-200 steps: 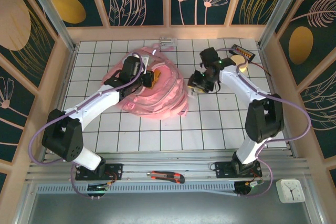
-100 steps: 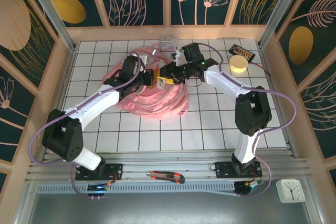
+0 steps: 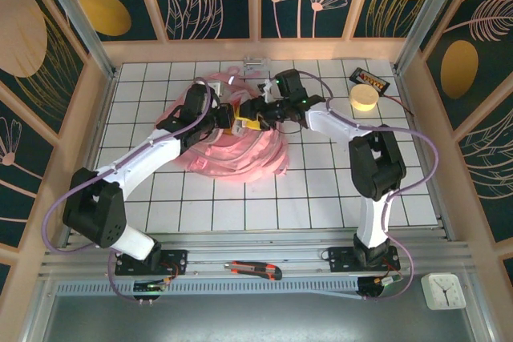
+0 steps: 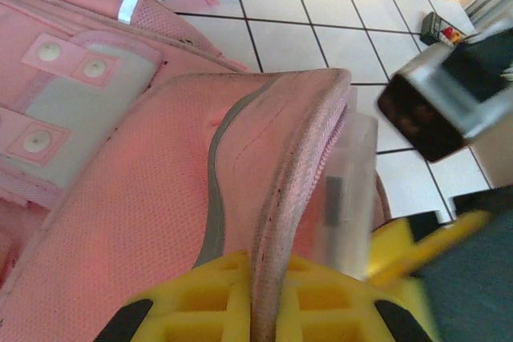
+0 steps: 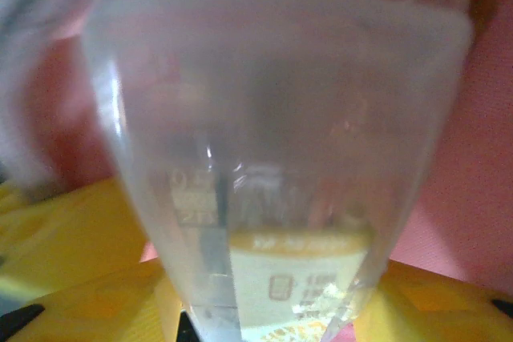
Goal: Pack the student bag
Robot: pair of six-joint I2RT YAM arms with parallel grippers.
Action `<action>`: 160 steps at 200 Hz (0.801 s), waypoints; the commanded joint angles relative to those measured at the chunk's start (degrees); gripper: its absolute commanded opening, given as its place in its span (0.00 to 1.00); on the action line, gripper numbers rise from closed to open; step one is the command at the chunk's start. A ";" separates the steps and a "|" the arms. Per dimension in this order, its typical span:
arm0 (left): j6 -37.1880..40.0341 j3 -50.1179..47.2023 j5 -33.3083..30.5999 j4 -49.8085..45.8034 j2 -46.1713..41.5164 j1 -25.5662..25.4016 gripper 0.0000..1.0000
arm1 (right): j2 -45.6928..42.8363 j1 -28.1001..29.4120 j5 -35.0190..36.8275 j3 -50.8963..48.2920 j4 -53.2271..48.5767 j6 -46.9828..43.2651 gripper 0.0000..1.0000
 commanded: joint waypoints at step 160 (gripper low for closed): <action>1.98 1.10 4.40 8.66 -2.62 0.10 0.00 | 1.17 -0.38 3.21 -2.61 8.65 5.34 0.33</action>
